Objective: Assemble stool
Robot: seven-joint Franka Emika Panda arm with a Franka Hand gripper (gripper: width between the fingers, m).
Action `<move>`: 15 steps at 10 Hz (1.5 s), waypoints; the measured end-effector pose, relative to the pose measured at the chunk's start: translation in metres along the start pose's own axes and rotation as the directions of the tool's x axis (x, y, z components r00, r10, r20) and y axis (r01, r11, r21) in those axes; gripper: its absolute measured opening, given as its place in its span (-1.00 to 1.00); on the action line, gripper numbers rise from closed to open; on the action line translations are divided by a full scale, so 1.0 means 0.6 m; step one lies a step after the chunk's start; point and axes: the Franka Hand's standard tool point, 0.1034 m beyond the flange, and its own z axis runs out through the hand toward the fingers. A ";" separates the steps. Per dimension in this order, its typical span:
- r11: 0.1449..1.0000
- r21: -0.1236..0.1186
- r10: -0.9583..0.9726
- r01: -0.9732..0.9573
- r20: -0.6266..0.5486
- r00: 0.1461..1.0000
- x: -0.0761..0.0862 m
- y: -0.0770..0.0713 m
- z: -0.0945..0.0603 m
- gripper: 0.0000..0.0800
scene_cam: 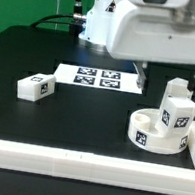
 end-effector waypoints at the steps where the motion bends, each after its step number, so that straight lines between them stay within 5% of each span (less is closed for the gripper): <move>1: 1.000 -0.003 0.000 0.000 -0.001 1.000 -0.006 0.020 -0.009 0.62; 2: 1.000 -0.008 0.003 -0.003 -0.001 1.000 -0.014 0.040 -0.014 0.62; 6: 1.000 -0.007 0.016 -0.016 0.004 1.000 -0.017 0.044 -0.009 0.62; 10: 0.989 -0.028 0.147 -0.146 0.061 0.987 -0.090 0.183 0.016 0.62; 14: 0.984 -0.025 0.179 -0.178 0.066 0.982 -0.090 0.181 0.017 0.62; 15: 0.967 -0.011 0.253 -0.253 0.083 0.964 -0.095 0.198 0.015 0.62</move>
Offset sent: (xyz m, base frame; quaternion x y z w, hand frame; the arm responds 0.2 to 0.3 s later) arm 0.0000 0.0000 0.0000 0.0000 0.0000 0.0000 1.0000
